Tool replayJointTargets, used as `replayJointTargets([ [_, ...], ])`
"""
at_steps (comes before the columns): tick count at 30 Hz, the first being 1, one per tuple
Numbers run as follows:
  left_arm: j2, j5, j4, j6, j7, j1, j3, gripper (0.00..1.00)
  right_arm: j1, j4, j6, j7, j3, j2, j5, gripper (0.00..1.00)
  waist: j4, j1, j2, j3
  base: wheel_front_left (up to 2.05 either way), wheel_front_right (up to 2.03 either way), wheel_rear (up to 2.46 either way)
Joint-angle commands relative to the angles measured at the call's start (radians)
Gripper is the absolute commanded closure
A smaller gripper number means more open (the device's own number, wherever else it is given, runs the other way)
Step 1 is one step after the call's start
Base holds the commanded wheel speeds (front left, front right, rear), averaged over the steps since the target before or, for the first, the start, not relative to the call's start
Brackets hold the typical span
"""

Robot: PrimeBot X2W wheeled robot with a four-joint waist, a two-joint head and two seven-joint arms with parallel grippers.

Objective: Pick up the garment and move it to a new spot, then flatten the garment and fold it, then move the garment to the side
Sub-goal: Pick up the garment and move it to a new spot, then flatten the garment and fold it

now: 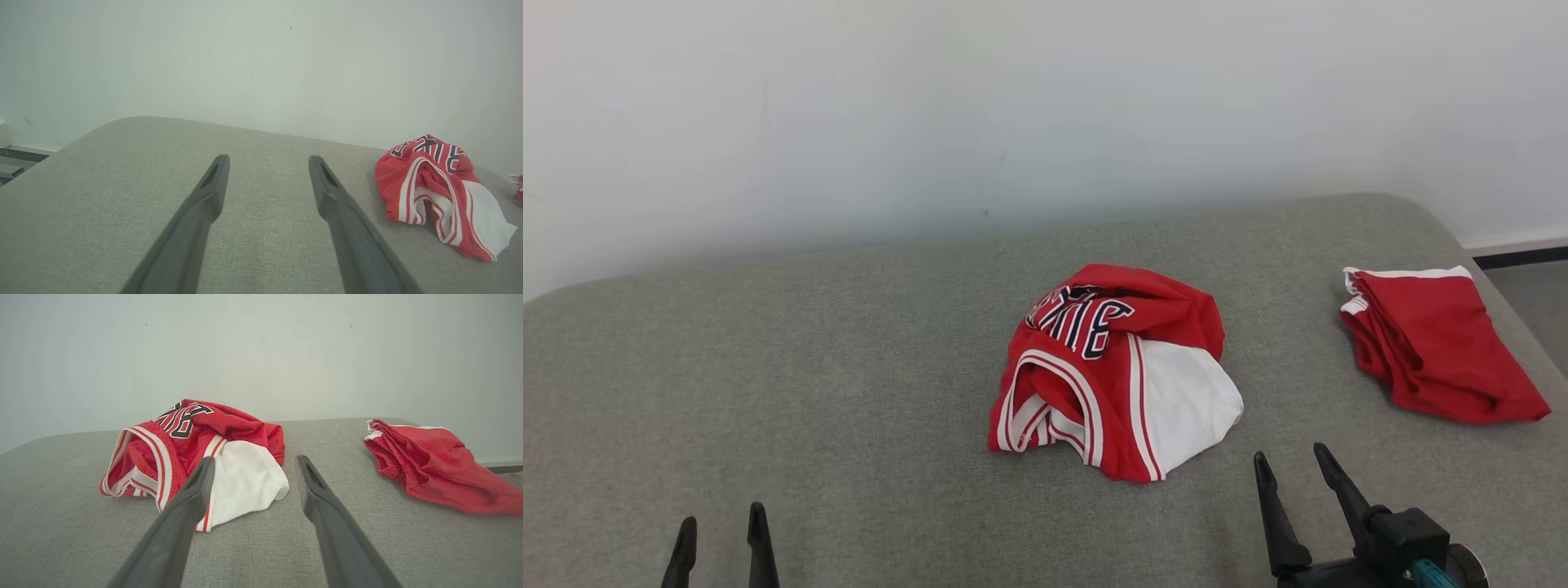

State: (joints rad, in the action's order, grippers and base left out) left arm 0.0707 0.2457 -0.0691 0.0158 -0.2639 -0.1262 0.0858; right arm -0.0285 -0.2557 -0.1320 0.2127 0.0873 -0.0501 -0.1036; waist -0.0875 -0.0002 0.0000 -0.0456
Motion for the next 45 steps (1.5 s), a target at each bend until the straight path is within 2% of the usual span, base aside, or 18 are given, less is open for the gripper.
replayJointTargets([
  [1, -0.002, -0.004, 0.007, 0.001, 0.000, -0.010, 0.005, 0.00, 0.012, -0.004, 0.003, 0.005, -0.001, 0.000, 0.004, 0.00, 0.011, 0.0002, 0.0000, -0.011, 0.00, 0.00, 0.00],
  [8, -0.013, -0.023, 0.017, 0.008, 0.000, -0.046, 0.015, 0.00, 0.020, -0.021, 0.003, 0.006, -0.005, 0.000, -0.002, 0.00, 0.019, 0.0002, 0.0000, -0.015, 0.00, 0.00, 0.00],
  [27, -0.020, -0.031, 0.006, 0.014, 0.000, -0.018, 0.017, 0.00, -0.001, -0.032, 0.003, 0.011, 0.017, 0.000, -0.013, 0.00, 0.019, 0.0002, 0.0000, -0.007, 0.00, 0.00, 0.00],
  [30, -0.021, -0.031, 0.002, 0.015, 0.000, -0.017, 0.011, 0.00, -0.021, -0.042, 0.003, -0.005, 0.038, 0.000, -0.047, 0.00, 0.023, 0.0002, 0.0000, -0.009, 0.00, 0.00, 0.00],
  [33, -0.020, -0.022, -0.007, 0.015, 0.000, -0.016, 0.003, 0.00, -0.068, -0.084, 0.003, -0.089, 0.096, 0.000, -0.040, 0.00, 0.029, 0.0002, 0.0000, -0.007, 0.00, 0.00, 0.00],
  [34, -0.020, -0.021, -0.011, 0.017, 0.000, -0.006, -0.006, 0.00, -0.121, -0.127, 0.003, -0.162, 0.142, -0.006, -0.033, 0.00, 0.037, 0.0002, 0.0000, 0.001, 0.00, 0.00, 0.00],
  [37, -0.020, -0.024, -0.013, 0.016, 0.000, 0.017, -0.026, 0.00, -0.214, -0.200, 0.003, -0.241, 0.191, -0.006, -0.054, 0.00, 0.055, 0.0002, 0.0000, 0.020, 0.00, 0.00, 0.00],
  [45, -0.020, -0.017, -0.026, 0.026, 0.000, 0.073, -0.067, 0.00, -0.399, -0.433, 0.003, -0.344, 0.233, -0.003, -0.036, 0.00, 0.132, 0.0002, 0.0000, 0.071, 0.00, 0.00, 0.00],
])
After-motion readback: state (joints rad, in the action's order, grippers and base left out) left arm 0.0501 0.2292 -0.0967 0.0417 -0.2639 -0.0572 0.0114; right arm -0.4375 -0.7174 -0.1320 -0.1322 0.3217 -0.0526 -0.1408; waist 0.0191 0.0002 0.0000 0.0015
